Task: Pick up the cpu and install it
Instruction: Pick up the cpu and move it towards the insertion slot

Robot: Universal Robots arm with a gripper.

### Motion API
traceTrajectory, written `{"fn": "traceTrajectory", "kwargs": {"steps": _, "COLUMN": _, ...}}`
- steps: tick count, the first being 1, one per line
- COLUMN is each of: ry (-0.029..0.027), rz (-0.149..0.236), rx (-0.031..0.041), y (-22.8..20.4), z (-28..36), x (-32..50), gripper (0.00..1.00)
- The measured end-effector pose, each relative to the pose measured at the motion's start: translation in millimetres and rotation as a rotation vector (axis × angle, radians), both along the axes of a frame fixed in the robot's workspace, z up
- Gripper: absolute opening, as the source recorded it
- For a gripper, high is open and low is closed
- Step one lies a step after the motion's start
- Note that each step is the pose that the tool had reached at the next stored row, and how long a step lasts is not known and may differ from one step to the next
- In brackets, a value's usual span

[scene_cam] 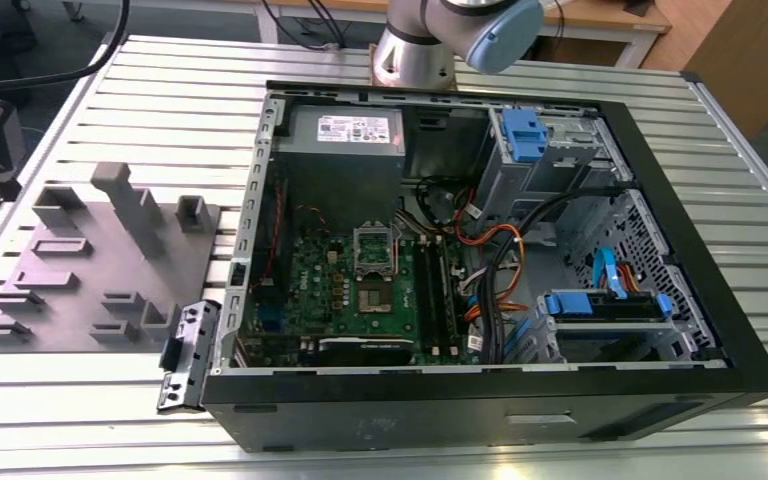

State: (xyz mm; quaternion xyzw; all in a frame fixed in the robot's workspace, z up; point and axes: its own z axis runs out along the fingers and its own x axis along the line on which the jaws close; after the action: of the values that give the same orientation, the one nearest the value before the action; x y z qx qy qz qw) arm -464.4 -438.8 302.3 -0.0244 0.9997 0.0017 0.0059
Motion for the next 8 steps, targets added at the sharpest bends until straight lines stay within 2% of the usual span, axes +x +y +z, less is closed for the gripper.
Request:
{"fn": "traceTrajectory", "kwargs": {"steps": 4, "ry": -0.0007, "rz": 0.0, "rx": 0.0004, "y": 0.0, "z": 0.8, "x": 0.0, "gripper": 0.47}}
{"fn": "traceTrajectory", "kwargs": {"steps": 8, "ry": -0.0004, "rz": 0.0, "rx": 0.0003, "y": 0.0, "z": 8.1, "x": 0.0, "gripper": 0.47}}
